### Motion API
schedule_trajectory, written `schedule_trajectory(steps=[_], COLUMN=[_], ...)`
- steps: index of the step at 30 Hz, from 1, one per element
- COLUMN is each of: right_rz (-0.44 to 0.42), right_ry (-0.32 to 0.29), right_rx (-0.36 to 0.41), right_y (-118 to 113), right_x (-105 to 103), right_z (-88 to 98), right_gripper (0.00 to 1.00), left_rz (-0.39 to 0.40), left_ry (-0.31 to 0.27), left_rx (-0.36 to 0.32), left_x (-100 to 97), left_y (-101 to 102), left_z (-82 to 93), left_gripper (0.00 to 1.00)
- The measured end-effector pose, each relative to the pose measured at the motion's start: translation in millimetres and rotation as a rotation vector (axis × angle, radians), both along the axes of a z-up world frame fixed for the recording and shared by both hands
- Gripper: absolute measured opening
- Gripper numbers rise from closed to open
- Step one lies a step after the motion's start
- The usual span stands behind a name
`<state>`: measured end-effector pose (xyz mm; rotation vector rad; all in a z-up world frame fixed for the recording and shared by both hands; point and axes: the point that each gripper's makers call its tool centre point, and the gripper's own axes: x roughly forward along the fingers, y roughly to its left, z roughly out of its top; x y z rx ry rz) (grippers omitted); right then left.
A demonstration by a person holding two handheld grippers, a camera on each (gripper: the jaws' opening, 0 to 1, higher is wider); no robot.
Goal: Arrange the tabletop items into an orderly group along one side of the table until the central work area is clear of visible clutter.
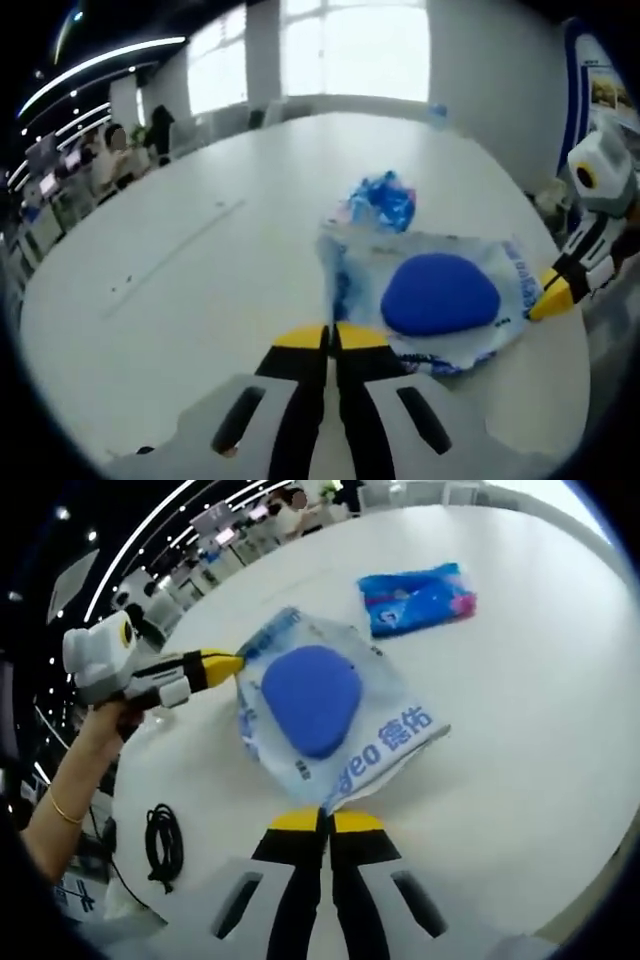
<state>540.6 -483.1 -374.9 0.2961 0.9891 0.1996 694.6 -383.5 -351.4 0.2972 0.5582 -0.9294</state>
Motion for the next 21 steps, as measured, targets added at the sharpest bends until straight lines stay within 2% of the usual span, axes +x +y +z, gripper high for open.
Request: schedule_trajectory(steps=[13,21], right_rz=[0.032,0.05], right_ry=[-0.065,-0.095], right_rx=[-0.055,-0.08], right_y=[-12,-12], right_x=[21,40], right_z=[19.3,27.9], right_gripper=[0.01,0.01], left_rz=[0.043,0.127], left_ry=[-0.018,-0.011], left_rx=[-0.015,-0.054], left_x=[-6.9,-9.4], left_y=[22,40], left_z=[17.1,23.4], left_gripper=[0.0,0.0])
